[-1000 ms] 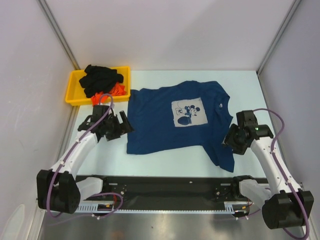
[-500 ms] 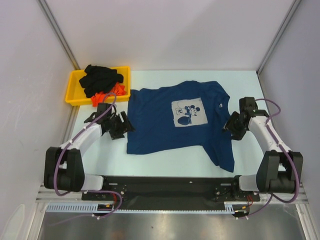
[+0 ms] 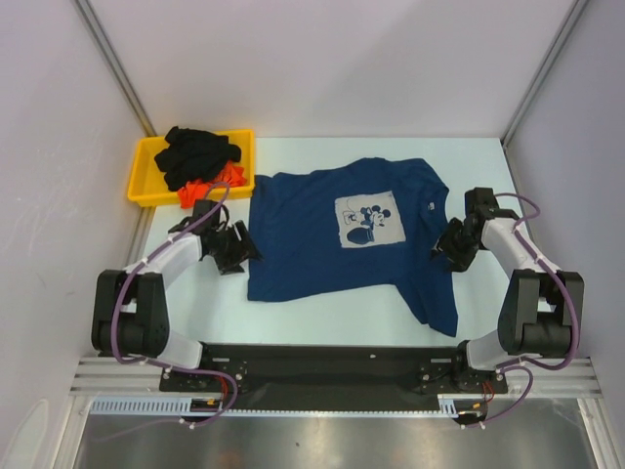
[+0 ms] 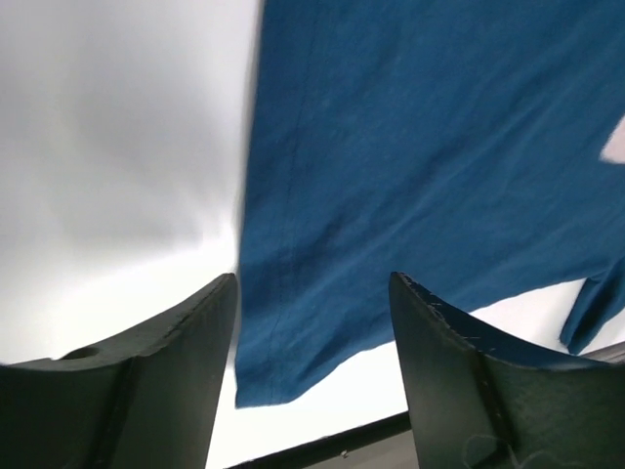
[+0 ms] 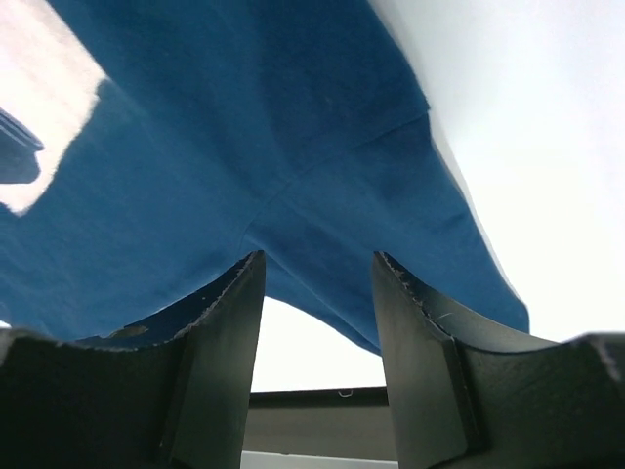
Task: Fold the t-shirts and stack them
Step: Flatten the tshirt out
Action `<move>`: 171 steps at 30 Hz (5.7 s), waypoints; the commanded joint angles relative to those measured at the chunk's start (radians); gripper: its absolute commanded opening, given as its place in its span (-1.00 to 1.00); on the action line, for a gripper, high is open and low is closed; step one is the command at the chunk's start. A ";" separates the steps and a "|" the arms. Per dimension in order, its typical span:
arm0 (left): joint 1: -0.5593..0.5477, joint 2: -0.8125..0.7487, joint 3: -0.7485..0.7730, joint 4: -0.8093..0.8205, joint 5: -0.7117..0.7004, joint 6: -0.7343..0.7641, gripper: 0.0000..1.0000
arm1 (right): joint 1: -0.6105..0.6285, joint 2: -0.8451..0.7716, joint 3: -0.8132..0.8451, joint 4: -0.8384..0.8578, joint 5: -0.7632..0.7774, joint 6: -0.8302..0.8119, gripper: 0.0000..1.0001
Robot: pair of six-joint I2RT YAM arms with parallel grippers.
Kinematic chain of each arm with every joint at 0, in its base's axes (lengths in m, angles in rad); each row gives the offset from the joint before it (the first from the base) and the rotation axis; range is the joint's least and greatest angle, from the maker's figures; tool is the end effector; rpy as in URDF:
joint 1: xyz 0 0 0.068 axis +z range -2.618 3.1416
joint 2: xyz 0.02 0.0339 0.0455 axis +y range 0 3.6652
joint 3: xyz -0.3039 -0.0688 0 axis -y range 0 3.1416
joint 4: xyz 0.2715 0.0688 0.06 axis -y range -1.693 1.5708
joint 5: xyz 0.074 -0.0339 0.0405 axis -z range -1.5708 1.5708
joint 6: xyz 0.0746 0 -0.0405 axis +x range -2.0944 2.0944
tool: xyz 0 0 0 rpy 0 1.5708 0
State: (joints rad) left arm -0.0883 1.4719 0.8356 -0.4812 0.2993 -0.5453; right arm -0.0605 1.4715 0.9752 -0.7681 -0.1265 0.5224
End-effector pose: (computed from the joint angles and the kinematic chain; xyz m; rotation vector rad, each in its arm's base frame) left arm 0.3045 -0.0490 0.1722 -0.5286 2.6942 -0.5903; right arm 0.3018 -0.0089 0.1983 0.7948 2.7468 0.2773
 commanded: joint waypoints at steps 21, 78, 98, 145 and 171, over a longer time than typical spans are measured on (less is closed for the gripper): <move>0.002 -0.134 -0.210 0.131 0.127 -0.107 0.08 | -0.035 -0.100 -0.035 0.030 -0.081 -0.090 0.04; -0.001 -0.401 -0.221 -0.004 0.046 -0.125 0.29 | 0.240 0.088 -0.242 0.432 -0.180 0.203 -0.03; -0.005 -0.303 -0.194 -0.037 0.069 -0.128 0.73 | 0.329 -0.043 0.019 0.217 -0.113 -0.064 0.32; -0.288 -0.475 -0.434 -0.095 -0.367 -0.743 -0.01 | 0.229 -0.247 0.007 -0.019 -0.061 -0.104 0.33; -0.263 -0.404 -0.428 -0.091 -0.331 -0.728 0.04 | 0.188 -0.269 -0.017 -0.010 -0.079 -0.110 0.32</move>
State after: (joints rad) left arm -0.3565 1.0290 0.4168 -0.5236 -0.0078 -1.2850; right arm 0.1333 1.2350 0.9585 -0.7876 -0.1989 0.4244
